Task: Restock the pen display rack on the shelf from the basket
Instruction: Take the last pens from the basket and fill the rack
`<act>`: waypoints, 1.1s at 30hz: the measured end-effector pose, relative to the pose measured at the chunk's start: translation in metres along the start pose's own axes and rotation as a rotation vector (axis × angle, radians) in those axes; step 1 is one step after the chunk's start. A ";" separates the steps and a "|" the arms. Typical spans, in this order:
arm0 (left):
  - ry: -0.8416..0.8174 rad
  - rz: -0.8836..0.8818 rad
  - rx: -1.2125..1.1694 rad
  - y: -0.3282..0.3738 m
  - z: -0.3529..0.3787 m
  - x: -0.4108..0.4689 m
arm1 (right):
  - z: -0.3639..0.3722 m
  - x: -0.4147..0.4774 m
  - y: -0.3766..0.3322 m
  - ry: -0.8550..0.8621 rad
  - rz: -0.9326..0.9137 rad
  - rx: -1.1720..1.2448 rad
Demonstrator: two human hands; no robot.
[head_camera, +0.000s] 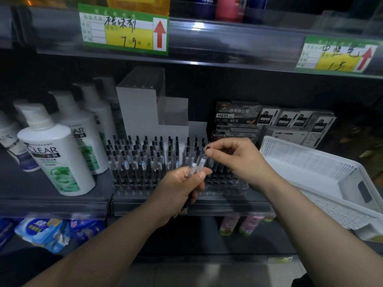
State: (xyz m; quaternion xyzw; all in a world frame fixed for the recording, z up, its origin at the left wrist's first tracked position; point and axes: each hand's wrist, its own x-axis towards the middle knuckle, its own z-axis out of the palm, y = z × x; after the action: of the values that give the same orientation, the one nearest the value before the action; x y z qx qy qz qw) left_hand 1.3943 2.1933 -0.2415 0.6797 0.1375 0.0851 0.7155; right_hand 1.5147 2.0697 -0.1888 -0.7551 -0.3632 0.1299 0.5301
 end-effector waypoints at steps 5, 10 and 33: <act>0.010 -0.028 -0.016 0.001 -0.001 0.004 | -0.005 0.003 -0.002 -0.025 0.048 0.109; 0.122 -0.027 0.001 -0.001 -0.008 0.007 | -0.033 0.007 -0.002 0.129 0.057 0.252; 0.164 0.016 0.012 0.007 -0.011 0.005 | -0.010 0.015 0.038 0.176 -0.096 -0.656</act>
State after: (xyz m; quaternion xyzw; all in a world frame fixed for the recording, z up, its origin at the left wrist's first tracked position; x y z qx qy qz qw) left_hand 1.3960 2.2058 -0.2358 0.6757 0.1906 0.1453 0.6972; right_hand 1.5471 2.0665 -0.2157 -0.8757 -0.3739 -0.0846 0.2936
